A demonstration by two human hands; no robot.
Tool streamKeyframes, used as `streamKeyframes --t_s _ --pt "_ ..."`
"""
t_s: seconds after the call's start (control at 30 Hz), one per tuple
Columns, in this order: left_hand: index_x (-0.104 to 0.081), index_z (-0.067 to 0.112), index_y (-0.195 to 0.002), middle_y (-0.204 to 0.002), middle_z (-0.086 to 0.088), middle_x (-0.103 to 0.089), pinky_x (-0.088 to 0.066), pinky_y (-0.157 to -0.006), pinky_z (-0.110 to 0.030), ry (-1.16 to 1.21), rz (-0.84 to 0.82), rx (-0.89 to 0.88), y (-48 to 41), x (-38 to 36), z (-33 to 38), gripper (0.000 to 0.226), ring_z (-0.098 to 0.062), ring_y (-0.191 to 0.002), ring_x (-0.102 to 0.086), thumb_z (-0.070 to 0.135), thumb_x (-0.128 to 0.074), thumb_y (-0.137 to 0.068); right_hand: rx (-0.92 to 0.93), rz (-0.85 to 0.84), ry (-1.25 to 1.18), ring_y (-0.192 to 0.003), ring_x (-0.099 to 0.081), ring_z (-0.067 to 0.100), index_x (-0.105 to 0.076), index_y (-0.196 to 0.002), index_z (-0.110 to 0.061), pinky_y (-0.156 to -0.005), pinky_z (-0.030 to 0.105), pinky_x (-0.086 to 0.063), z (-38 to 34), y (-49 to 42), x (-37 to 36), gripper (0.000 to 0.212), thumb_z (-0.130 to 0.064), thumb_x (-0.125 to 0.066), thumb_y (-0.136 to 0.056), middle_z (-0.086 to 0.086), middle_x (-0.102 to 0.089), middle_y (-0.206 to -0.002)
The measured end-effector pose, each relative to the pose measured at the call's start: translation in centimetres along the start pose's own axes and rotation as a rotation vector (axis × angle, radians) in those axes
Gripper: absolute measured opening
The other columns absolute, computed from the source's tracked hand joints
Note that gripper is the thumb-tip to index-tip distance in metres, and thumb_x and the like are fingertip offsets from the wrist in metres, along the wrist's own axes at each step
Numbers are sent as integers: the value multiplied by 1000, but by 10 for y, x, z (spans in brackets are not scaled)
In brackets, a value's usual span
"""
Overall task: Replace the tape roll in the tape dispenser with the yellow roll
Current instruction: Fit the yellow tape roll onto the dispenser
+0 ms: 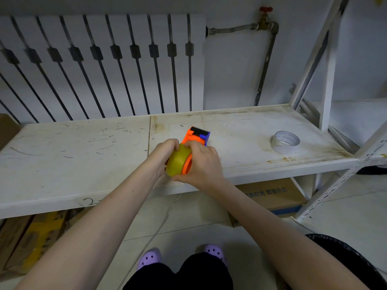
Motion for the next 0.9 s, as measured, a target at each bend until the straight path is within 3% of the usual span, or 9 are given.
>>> streamKeyframes --t_s 0.17,0.3,0.4,0.6,0.77,0.9 --pt "-49 11 -78 -76 -9 -49 -42 -64 -29 11 -13 31 3 -1 -12 6 -25 -67 -47 11 -43 -75 -3 -100 -37 -103 -57 21 -47 -121 -18 -82 24 -31 5 9 -5 82 -50 -83 -54 3 -61 -115" --pt "-52 12 -84 -82 -10 -54 -43 -69 -32 31 -29 39 1 2 -16 14 -28 -74 -51 20 -45 -74 2 -140 -43 -104 -57 22 -46 -123 -19 -84 27 -37 6 8 -8 87 -51 -84 -51 3 -61 -118" --pt "-50 14 -79 -79 -9 -54 -44 -63 -30 46 -28 61 3 1 -16 9 -27 -70 -51 18 -43 -77 8 -161 -43 -107 -57 23 -45 -123 -19 -87 31 -41 6 10 -10 87 -51 -84 -52 3 -60 -120" --pt "-47 12 -79 -78 -9 -51 -43 -57 -30 92 -15 78 5 0 -18 6 -25 -68 -50 14 -41 -79 2 -163 -50 -105 -56 22 -45 -123 -20 -82 25 -34 6 9 -8 87 -52 -83 -52 2 -60 -120" --pt "-42 11 -72 -76 -10 -49 -44 -59 -29 90 26 100 4 3 -19 8 -25 -66 -48 9 -40 -80 -7 -185 -26 -106 -56 21 -43 -124 -22 -83 28 -37 5 8 -8 88 -54 -82 -52 1 -59 -121" --pt "-48 5 -84 -92 -17 -52 -48 -63 -34 81 22 109 5 3 -23 15 -31 -75 -53 2 -39 -72 -31 -187 -40 -106 -57 21 -41 -123 -22 -85 30 -41 8 6 -10 88 -56 -81 -52 0 -59 -121"
Point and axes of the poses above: each hand's wrist, its own y-axis away from the middle knuckle, its own x-axis out of the back of the hand, z = x × y, the point moved 5 cm from there along -y, towards the middle knuckle
